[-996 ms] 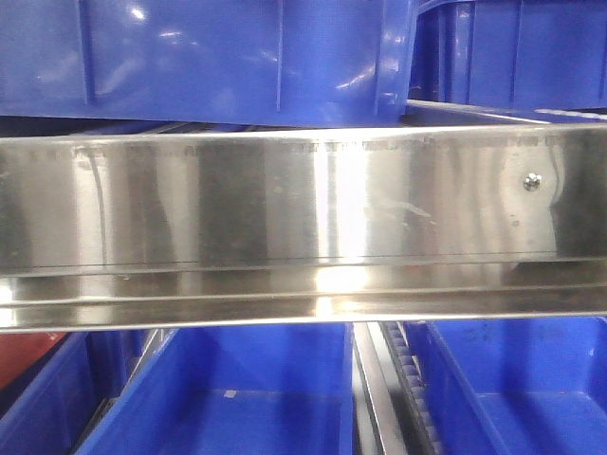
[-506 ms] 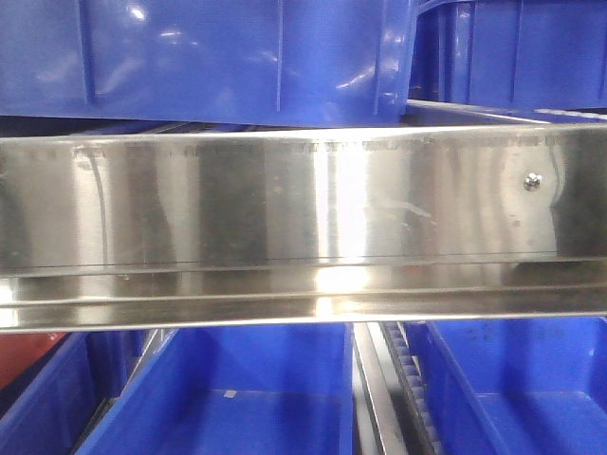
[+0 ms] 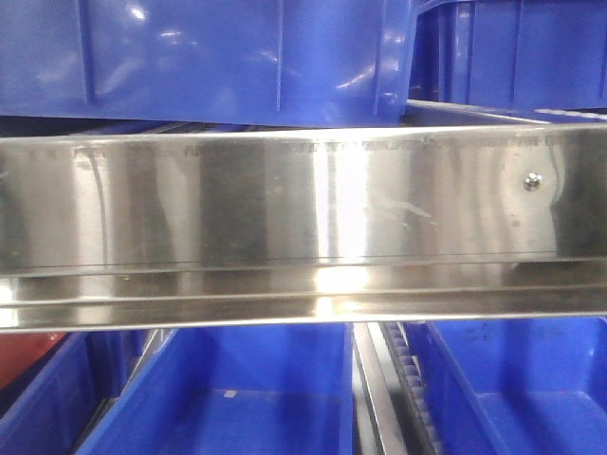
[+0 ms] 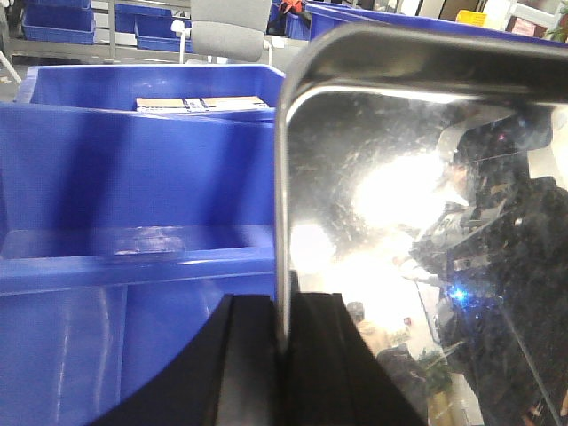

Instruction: Stack silver trays without gaps

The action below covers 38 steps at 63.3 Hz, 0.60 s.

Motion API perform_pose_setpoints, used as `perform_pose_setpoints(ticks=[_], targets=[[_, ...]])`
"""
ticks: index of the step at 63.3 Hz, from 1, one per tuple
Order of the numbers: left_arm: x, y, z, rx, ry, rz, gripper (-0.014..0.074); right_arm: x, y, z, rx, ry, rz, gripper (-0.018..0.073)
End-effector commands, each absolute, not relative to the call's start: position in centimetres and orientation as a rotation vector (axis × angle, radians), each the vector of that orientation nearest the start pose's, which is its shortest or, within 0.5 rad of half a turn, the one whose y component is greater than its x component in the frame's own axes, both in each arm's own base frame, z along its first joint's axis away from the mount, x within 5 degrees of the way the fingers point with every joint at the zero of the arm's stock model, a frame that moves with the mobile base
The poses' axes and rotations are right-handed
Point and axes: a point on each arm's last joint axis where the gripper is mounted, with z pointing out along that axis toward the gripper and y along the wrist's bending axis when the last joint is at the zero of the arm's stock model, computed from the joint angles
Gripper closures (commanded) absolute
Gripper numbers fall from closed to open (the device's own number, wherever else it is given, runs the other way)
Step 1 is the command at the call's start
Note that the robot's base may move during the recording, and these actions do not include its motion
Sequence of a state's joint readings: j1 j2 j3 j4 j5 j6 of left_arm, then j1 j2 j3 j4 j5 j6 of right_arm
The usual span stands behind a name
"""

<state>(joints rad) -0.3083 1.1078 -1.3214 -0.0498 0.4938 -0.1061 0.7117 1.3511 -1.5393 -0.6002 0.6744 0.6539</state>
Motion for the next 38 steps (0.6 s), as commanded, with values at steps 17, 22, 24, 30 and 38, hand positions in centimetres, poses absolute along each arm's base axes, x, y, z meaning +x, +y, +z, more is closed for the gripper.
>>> perform_pose_setpoints(ticks=[17, 22, 24, 30, 38], targets=[[21.41, -7.04, 48.19, 0.154, 1.689, -0.355, 0.0613, 24.00, 16.27, 48.12, -0.291, 1.771, 0.246, 0.0640], [21.41, -7.04, 48.19, 0.154, 1.689, -0.355, 0.0613, 24.00, 16.28, 48.13, -0.292, 1.770, 0.247, 0.0640], [21.41, -7.04, 48.19, 0.154, 1.689, -0.355, 0.0613, 24.00, 16.28, 48.13, -0.292, 1.770, 0.247, 0.0640], [21.41, -7.04, 48.21, 0.154, 1.688, -0.355, 0.0613, 24.00, 16.29, 48.15, -0.293, 1.767, 0.249, 0.0640], [21.41, -7.04, 48.22, 0.154, 1.686, -0.355, 0.0613, 24.00, 16.32, 48.18, -0.294, 1.764, 0.251, 0.0640]])
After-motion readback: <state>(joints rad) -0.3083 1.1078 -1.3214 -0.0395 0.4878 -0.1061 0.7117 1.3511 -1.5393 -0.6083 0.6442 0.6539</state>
